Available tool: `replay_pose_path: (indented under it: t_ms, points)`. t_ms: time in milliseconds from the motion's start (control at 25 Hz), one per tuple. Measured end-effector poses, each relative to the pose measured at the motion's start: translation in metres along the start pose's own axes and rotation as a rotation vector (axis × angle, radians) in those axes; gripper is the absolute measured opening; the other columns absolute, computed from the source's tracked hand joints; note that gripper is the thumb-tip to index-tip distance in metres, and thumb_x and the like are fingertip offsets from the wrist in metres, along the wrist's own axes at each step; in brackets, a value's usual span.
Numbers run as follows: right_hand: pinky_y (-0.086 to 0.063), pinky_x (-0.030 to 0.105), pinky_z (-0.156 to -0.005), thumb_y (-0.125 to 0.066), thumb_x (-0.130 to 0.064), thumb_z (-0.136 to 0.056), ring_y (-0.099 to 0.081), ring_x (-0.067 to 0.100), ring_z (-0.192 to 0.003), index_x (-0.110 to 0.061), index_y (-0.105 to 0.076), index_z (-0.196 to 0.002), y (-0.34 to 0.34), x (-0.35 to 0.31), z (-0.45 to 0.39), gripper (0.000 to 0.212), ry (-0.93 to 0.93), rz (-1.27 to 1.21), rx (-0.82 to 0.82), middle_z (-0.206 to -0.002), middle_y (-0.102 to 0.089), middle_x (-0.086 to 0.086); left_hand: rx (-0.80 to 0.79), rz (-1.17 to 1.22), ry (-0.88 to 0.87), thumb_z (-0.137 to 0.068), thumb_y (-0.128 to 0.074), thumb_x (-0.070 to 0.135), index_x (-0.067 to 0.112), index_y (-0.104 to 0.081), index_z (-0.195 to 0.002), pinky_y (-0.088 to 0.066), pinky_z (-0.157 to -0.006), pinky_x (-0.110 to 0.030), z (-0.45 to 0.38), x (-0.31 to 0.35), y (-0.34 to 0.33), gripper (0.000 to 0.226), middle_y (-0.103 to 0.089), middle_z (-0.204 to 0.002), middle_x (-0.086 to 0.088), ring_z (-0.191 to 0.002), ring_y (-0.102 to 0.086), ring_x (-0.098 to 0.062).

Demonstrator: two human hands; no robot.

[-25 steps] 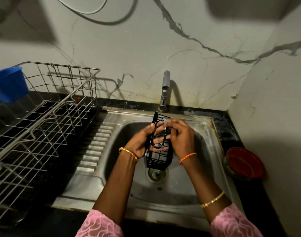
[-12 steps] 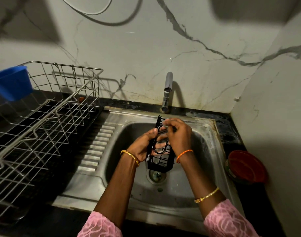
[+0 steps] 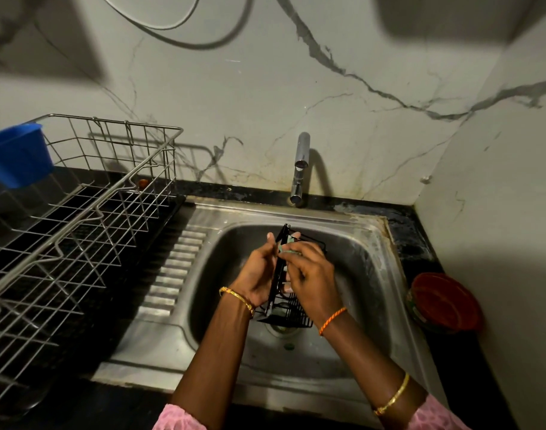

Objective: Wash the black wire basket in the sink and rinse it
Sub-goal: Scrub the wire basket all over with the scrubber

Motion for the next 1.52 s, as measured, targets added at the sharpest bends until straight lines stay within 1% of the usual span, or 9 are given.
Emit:
replay_pose_path:
  t_ms: [200,320,440,520,680,840,1200,1360,1520]
  points:
    - [-0.043,0.007,-0.081,-0.063,0.001,-0.081,-0.052,0.002,-0.088,-0.003,-0.070,-0.089,0.005,0.005,-0.021,0.012,-0.121,-0.159,-0.022,-0.093,-0.065,0.008,0.094,-0.203,-0.028,-0.097,-0.027,0.055,0.022,-0.061,-0.101,-0.053,-0.045,-0.023,-0.001,0.006,0.000,0.047,-0.056,-0.070,0.002,-0.050,-0.056,-0.008]
    - [-0.045,0.005,-0.069,-0.063,0.002,-0.080,-0.057,0.004,-0.079,-0.011,-0.066,-0.085,0.015,0.020,-0.047,0.015,-0.315,-0.220,0.038,-0.087,-0.065,0.001,0.095,-0.288,-0.071,-0.099,-0.027,0.052,0.017,-0.060,-0.113,-0.054,-0.047,-0.026,-0.002,0.013,0.000,0.051,-0.056,-0.064,0.005,-0.056,-0.062,-0.013]
    - [-0.051,0.014,-0.078,-0.068,0.000,-0.077,-0.061,0.006,-0.085,-0.016,-0.067,-0.090,0.023,0.038,-0.062,0.020,-0.420,-0.318,0.049,-0.093,-0.068,0.000,0.084,-0.318,-0.082,-0.102,-0.026,0.045,0.010,-0.059,-0.109,-0.054,-0.048,-0.026,-0.001,0.017,-0.001,0.049,-0.062,-0.063,0.007,-0.058,-0.061,-0.015]
    - [-0.051,0.016,-0.082,-0.067,0.000,-0.078,-0.060,0.009,-0.091,-0.014,-0.069,-0.094,0.017,0.036,-0.062,0.022,-0.396,-0.317,-0.065,-0.099,-0.065,0.001,0.087,-0.333,-0.087,-0.103,-0.026,0.041,0.011,-0.059,-0.105,-0.053,-0.047,-0.025,0.000,0.020,-0.004,0.045,-0.063,-0.062,0.006,-0.055,-0.061,-0.014]
    - [-0.035,-0.006,-0.072,-0.061,0.000,-0.082,-0.053,0.006,-0.087,-0.007,-0.071,-0.095,0.010,0.021,-0.049,0.017,-0.233,-0.114,-0.155,-0.098,-0.060,0.003,0.111,-0.397,-0.123,-0.103,-0.030,0.035,0.010,-0.059,-0.107,-0.053,-0.045,-0.027,-0.003,0.023,-0.004,0.038,-0.063,-0.071,-0.001,-0.052,-0.063,-0.017]
    - [-0.046,0.014,-0.081,-0.064,0.001,-0.079,-0.060,0.011,-0.086,-0.012,-0.073,-0.087,0.027,0.037,-0.039,0.017,-0.213,-0.110,-0.140,-0.091,-0.068,0.004,0.151,-0.416,-0.150,-0.103,-0.031,0.035,0.007,-0.059,-0.104,-0.053,-0.044,-0.029,-0.002,0.026,0.003,0.039,-0.063,-0.082,-0.006,-0.050,-0.062,-0.020]
    - [-0.046,0.006,-0.072,-0.066,0.005,-0.077,-0.060,0.009,-0.080,-0.009,-0.070,-0.080,0.016,0.030,-0.058,0.016,-0.241,-0.228,-0.096,-0.086,-0.064,-0.002,0.171,-0.524,-0.210,-0.104,-0.026,0.034,0.006,-0.050,-0.111,-0.051,-0.045,-0.030,-0.016,0.036,-0.003,0.038,-0.060,-0.085,-0.012,-0.051,-0.060,-0.022]
    - [-0.050,0.025,-0.084,-0.068,0.005,-0.075,-0.063,0.012,-0.088,-0.019,-0.071,-0.077,0.033,0.060,-0.034,0.025,-0.351,-0.275,-0.081,-0.085,-0.066,-0.006,0.157,-0.558,-0.220,-0.104,-0.026,0.033,0.009,-0.046,-0.098,-0.051,-0.045,-0.030,-0.020,0.034,-0.004,0.032,-0.068,-0.073,-0.007,-0.048,-0.059,-0.024]
    - [-0.050,0.024,-0.083,-0.069,0.002,-0.076,-0.063,0.012,-0.084,-0.011,-0.072,-0.082,0.015,0.053,-0.053,0.015,-0.407,-0.248,-0.109,-0.086,-0.069,0.000,0.178,-0.539,-0.213,-0.105,-0.025,0.032,0.009,-0.047,-0.100,-0.050,-0.043,-0.028,-0.024,0.031,-0.003,0.032,-0.068,-0.063,-0.004,-0.047,-0.060,-0.022]
Point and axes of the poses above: each hand's wrist, its own z-axis away from the middle knuckle, its own y-axis out of the back of the hand, x = y × z, the point moved 6 cm from there along -z, towards the middle knuckle
